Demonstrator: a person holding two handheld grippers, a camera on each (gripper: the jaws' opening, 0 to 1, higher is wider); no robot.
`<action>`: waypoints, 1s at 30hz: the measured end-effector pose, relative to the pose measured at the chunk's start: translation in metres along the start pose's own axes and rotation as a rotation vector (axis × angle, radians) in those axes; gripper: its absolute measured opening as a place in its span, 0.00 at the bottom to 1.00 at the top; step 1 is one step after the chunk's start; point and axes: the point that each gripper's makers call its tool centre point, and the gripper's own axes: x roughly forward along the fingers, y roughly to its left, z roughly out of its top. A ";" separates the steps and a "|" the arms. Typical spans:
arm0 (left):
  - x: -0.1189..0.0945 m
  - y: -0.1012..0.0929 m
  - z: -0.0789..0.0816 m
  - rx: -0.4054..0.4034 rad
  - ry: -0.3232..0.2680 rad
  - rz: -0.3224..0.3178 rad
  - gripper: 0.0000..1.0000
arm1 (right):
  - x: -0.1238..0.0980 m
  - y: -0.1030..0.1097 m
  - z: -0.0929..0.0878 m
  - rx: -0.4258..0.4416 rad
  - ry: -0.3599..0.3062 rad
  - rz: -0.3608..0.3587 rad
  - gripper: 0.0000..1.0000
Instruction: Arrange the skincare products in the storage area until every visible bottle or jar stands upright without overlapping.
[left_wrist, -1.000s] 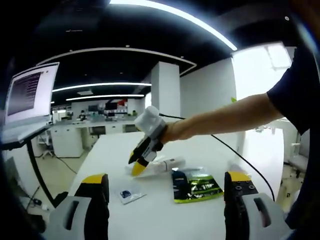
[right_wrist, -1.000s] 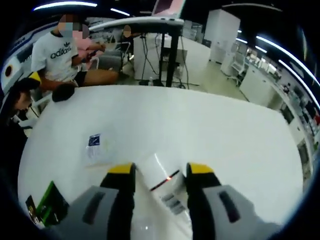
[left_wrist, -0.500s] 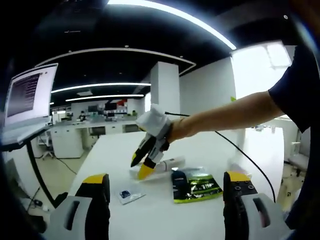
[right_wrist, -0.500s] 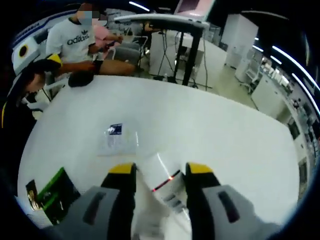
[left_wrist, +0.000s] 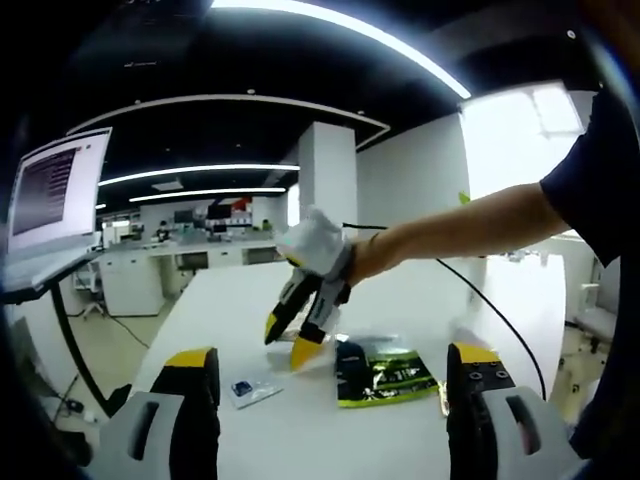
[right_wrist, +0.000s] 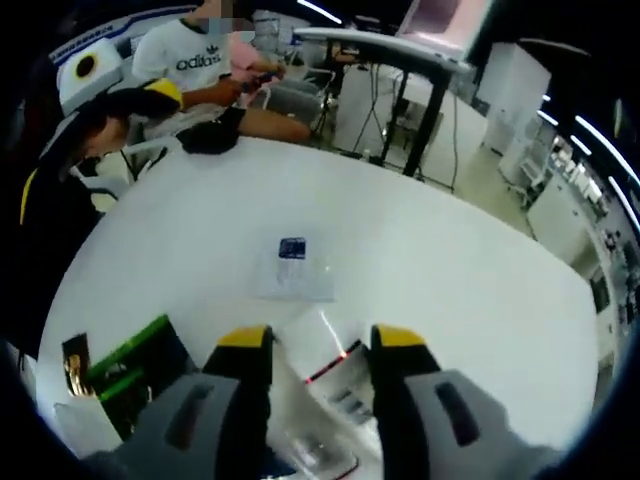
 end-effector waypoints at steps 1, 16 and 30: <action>0.000 -0.001 0.000 0.001 -0.001 -0.001 0.96 | -0.001 0.002 0.000 -0.006 0.005 0.003 0.40; -0.004 -0.007 0.004 0.003 -0.019 -0.023 0.95 | -0.055 -0.048 -0.011 0.152 -0.032 -0.150 0.44; -0.007 -0.007 0.000 -0.013 -0.015 -0.035 0.95 | -0.051 -0.047 -0.041 -0.146 0.274 -0.062 0.45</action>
